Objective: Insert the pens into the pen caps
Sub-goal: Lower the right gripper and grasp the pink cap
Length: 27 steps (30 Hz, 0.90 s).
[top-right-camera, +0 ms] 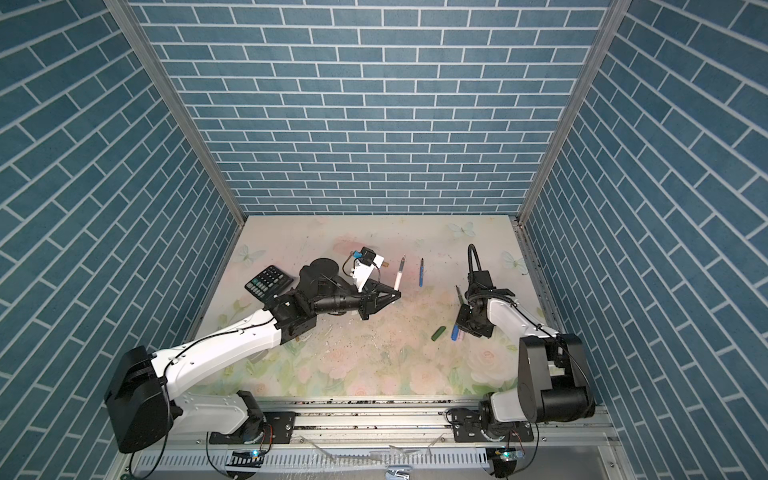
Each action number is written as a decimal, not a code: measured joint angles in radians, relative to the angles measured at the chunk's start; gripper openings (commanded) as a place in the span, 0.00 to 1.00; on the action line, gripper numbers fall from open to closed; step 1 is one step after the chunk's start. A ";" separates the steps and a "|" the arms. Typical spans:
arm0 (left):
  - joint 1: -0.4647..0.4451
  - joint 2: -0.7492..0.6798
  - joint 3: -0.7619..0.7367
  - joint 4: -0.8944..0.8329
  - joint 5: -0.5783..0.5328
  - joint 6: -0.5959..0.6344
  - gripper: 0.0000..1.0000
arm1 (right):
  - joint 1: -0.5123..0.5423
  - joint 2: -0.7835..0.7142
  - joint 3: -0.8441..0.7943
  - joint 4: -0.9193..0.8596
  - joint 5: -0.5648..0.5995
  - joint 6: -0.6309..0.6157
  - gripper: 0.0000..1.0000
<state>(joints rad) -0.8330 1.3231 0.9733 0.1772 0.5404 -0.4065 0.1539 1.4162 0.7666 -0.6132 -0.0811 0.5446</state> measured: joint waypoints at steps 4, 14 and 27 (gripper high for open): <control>-0.001 0.000 0.000 0.000 0.000 0.000 0.00 | 0.000 0.002 -0.005 0.012 -0.026 0.000 0.21; -0.001 0.000 0.000 0.000 0.000 0.000 0.00 | 0.000 0.047 -0.009 0.040 -0.031 0.000 0.18; -0.002 0.000 0.000 0.000 0.000 0.000 0.00 | -0.002 0.080 -0.001 0.065 -0.008 0.000 0.20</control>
<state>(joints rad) -0.8349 1.3231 0.9733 0.1772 0.5407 -0.4065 0.1520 1.4963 0.7654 -0.5484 -0.0891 0.5449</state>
